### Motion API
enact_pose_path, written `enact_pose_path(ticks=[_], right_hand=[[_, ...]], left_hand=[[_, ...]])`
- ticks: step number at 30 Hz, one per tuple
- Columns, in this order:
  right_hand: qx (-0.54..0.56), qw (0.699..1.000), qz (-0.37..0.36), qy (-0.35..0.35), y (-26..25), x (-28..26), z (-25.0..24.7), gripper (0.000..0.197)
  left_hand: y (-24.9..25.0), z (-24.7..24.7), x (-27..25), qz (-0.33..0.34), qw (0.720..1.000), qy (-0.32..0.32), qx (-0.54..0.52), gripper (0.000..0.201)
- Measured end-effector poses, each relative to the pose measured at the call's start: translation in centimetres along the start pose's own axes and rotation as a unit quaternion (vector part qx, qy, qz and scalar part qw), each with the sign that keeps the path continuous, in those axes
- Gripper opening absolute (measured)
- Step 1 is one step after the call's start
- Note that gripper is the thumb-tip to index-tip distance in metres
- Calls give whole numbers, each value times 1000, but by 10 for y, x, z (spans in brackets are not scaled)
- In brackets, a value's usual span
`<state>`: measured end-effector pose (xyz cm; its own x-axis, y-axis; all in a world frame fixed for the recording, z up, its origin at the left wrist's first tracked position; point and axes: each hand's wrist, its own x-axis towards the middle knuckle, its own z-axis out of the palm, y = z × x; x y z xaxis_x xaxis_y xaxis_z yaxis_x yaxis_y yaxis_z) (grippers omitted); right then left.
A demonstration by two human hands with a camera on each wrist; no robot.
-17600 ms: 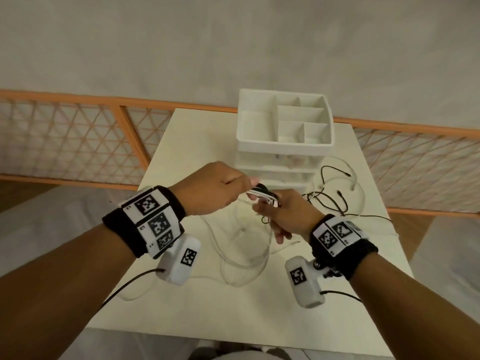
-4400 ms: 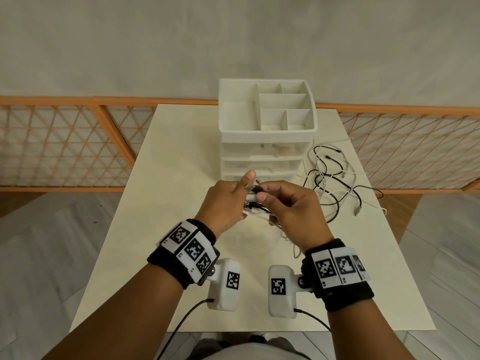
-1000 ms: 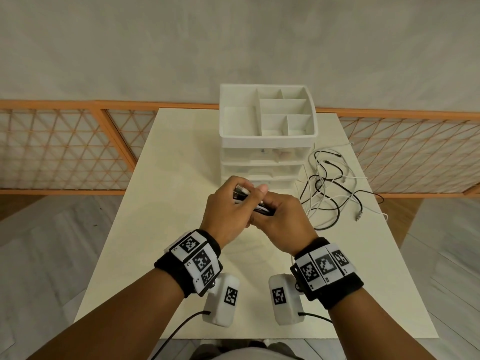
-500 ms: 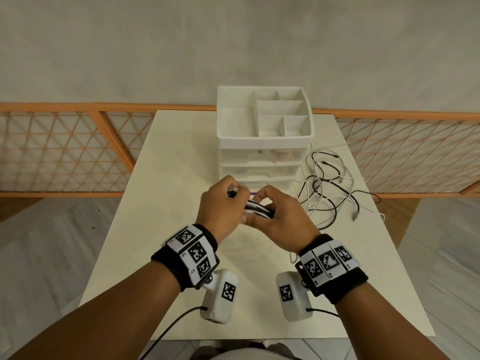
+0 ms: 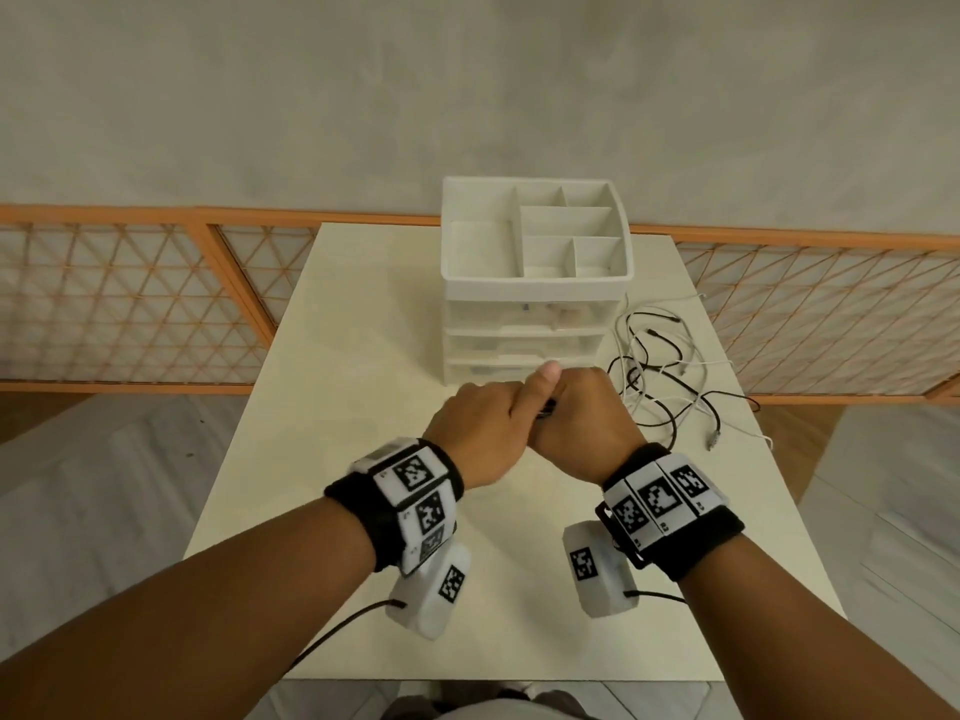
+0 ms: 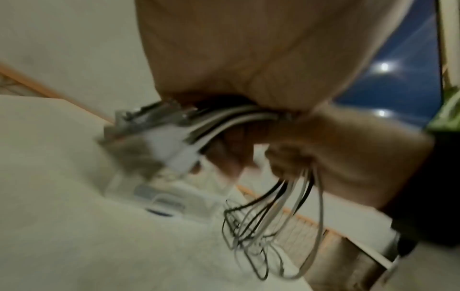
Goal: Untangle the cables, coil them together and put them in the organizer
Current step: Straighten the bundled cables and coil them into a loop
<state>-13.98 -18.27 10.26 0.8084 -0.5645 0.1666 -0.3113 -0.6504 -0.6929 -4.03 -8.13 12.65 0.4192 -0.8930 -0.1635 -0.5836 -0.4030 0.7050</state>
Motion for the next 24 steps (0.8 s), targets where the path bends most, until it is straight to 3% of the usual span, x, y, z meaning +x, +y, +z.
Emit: enact_pose_path(ticks=[2,6,11,15,18,20,22,24], right_hand=[[25,998,-25,49,-2,1,-3,27],[156,987,32,22,9,-4,-16,23],[142,984,46,92,25,-7,-19,10],[144,974,-5,173,6,-7,-15,22],[166,980,28,106,7,-8,-11,29],[47,997,64,-2,23,-17,-4,28],[-79,989,96,-84,49,-31,3,31],[-110,986,90,-86,75,-37,4,26]], left_hand=[[-2,2,4,-22,999,25,-8,77],[-8,-16,17,-43,997,39,-46,71],[-15,-30,18,-38,994,-19,-105,60],[-15,-27,18,-73,988,-24,-130,55],[-10,-34,22,-105,984,68,-129,52],[-8,-49,27,-112,964,142,-194,52],[-3,-65,30,-94,940,184,-270,50],[1,-71,28,-60,935,180,-301,50]])
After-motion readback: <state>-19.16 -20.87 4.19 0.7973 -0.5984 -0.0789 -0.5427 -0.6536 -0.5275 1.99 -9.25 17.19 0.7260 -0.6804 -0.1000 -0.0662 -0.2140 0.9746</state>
